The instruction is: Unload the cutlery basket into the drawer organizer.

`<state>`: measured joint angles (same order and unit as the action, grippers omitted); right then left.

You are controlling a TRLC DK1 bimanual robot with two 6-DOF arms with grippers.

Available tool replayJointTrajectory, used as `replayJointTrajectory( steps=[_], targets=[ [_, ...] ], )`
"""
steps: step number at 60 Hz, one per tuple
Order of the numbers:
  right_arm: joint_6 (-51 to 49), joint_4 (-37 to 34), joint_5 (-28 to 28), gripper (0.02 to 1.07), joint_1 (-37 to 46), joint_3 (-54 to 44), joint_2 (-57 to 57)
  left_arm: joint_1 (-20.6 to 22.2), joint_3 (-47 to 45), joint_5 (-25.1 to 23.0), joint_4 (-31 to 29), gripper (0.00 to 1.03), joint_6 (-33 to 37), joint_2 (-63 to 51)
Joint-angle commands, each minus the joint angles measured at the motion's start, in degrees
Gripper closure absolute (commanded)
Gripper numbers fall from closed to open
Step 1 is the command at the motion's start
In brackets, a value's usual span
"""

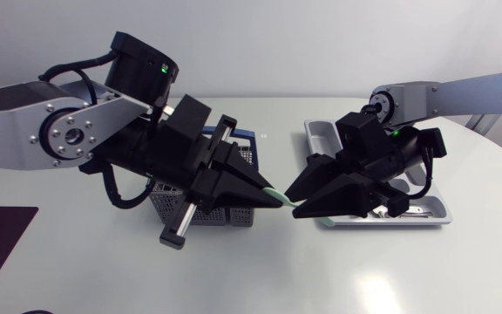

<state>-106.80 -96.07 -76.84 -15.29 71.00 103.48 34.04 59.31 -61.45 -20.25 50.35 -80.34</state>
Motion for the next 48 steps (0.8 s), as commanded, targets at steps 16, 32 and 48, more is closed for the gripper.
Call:
replayJointTrajectory(
  steps=[16,32,48],
  targets=[
    [-2.36,-13.09,0.99,0.66,-1.67,-1.13,-1.26,1.91,-1.21,3.09,-2.69,1.00,8.19,-1.14],
    [-3.41,-12.12,2.48,0.80,-1.67,-2.89,-0.74,2.34,-2.18,5.46,-3.92,1.00,12.14,-0.96],
    [-5.34,-11.68,3.10,0.97,-1.85,-4.38,-0.21,3.49,-2.36,6.34,-4.97,1.00,13.72,-0.17]
  ],
)
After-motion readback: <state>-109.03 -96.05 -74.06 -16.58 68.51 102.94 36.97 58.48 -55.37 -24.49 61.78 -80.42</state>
